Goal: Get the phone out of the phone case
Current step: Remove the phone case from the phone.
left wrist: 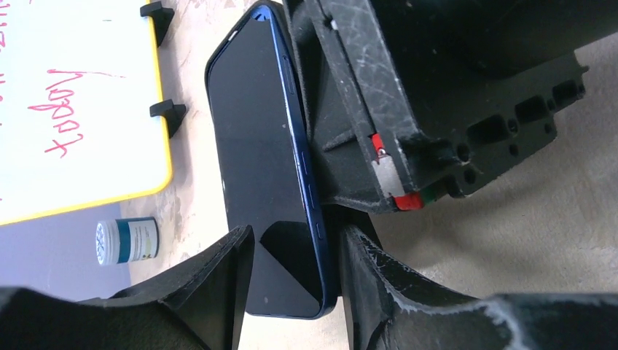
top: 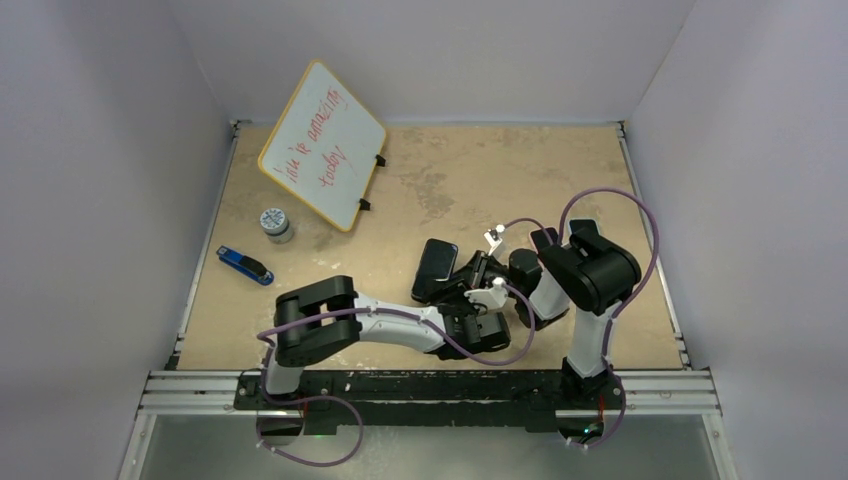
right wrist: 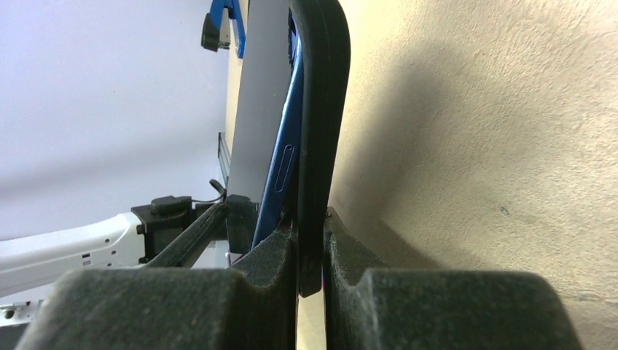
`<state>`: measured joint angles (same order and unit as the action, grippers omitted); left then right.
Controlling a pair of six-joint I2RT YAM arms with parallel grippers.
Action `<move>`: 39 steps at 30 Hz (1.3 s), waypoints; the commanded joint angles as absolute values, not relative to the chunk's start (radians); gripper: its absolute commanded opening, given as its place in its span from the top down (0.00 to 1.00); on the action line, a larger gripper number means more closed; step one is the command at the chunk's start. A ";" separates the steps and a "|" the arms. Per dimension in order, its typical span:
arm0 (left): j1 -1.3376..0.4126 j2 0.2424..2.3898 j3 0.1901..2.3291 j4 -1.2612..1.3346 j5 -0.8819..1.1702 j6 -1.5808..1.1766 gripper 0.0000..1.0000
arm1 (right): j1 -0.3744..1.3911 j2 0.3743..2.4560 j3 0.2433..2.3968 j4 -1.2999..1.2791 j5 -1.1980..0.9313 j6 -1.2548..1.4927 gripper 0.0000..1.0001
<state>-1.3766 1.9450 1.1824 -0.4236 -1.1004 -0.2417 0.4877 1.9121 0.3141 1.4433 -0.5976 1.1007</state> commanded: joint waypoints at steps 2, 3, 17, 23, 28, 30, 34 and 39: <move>-1.365 1.969 1.205 -0.438 -1.103 -0.244 0.52 | 0.485 1.916 0.340 1.550 -0.645 1.127 1.00; -1.361 1.970 1.201 -0.439 -1.104 -0.248 0.52 | 0.485 1.919 0.340 1.553 -0.647 1.129 1.00; -1.353 1.879 1.191 -0.414 -1.117 -0.226 0.91 | 0.479 1.933 0.339 1.568 -0.643 1.135 1.00; -1.353 1.766 1.170 -0.429 -1.094 -0.239 1.00 | 0.468 1.921 0.344 1.500 -0.605 1.111 1.00; -1.349 1.681 1.154 -0.443 -1.119 -0.245 1.00 | 0.452 1.892 0.388 1.354 -0.575 1.067 1.00; -1.333 1.657 1.151 -0.466 -1.124 -0.266 1.00 | 0.445 1.871 0.418 1.259 -0.561 1.025 1.00; -1.280 1.592 1.138 -0.516 -1.108 -0.319 1.00 | 0.427 1.815 0.513 0.994 -0.526 0.906 1.00; -1.230 1.520 1.078 -0.502 -1.096 -0.344 1.00 | 0.391 1.820 0.710 0.618 -0.521 0.697 1.00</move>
<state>-1.2625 1.6032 1.1122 -0.5056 -1.0607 -0.2974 0.4175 1.8359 0.5697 0.9527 -0.5472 0.9024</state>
